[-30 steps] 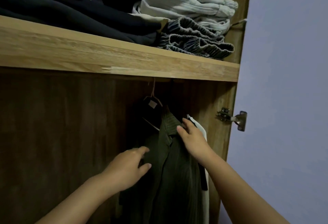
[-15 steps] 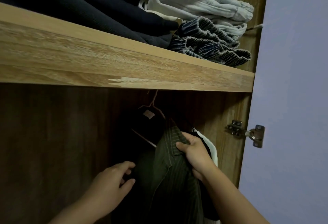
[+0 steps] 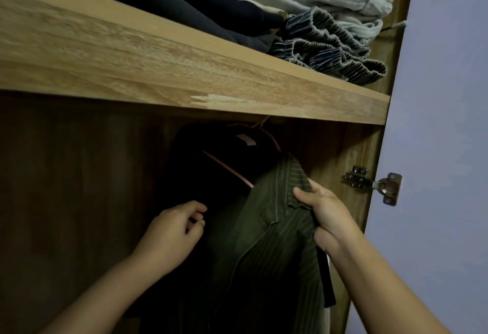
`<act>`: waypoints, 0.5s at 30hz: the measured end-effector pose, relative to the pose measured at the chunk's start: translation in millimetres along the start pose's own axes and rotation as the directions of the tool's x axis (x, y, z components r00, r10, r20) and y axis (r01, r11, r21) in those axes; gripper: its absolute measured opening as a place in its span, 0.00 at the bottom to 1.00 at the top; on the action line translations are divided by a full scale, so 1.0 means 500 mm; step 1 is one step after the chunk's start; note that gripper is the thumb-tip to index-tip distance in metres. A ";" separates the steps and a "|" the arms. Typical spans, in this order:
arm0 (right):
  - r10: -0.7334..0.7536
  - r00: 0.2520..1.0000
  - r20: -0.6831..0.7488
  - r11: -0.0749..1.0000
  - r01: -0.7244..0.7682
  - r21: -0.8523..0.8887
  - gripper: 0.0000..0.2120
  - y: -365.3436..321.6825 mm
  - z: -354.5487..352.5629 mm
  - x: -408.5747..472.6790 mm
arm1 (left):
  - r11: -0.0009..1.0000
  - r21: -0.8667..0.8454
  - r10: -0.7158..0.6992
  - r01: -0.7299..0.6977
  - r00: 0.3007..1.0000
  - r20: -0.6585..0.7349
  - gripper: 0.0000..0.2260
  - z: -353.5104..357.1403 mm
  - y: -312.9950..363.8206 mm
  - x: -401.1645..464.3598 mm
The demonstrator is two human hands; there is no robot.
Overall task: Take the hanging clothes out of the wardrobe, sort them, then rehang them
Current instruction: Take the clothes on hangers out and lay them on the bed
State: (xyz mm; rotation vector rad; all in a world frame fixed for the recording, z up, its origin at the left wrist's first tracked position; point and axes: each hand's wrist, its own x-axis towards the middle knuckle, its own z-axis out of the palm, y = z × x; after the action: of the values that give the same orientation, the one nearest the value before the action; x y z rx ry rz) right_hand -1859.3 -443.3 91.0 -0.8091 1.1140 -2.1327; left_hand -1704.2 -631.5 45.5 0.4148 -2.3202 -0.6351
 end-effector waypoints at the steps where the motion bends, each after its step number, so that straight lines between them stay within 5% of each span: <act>1: 0.012 1.000 0.021 1.000 -0.012 0.005 0.14 -0.001 -0.008 -0.022 | 1.000 -0.003 -0.004 0.004 1.000 -0.015 0.12 -0.003 0.000 -0.002; 7: 0.071 0.997 -0.036 0.994 -0.074 -0.086 0.17 -0.012 -0.063 -0.146 | 0.999 0.052 0.012 -0.004 0.986 -0.163 0.13 -0.012 0.009 0.014; 10: 0.093 0.993 -0.074 0.980 -0.104 -0.170 0.33 -0.020 -0.085 -0.214 | 0.996 0.091 0.024 -0.005 0.978 -0.207 0.17 -0.001 0.026 0.027; 15: 0.008 0.987 -0.158 0.956 -0.055 -0.290 0.40 -0.051 -0.127 -0.332 | 0.983 0.155 0.114 -0.097 0.988 -0.103 0.21 0.044 0.055 0.020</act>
State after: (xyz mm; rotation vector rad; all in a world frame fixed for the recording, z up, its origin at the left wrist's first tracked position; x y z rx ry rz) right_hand -1805.6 -278.8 43.5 -0.7572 1.5423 -2.0592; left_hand -1729.8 -606.0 51.8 0.3824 -2.2730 -0.3777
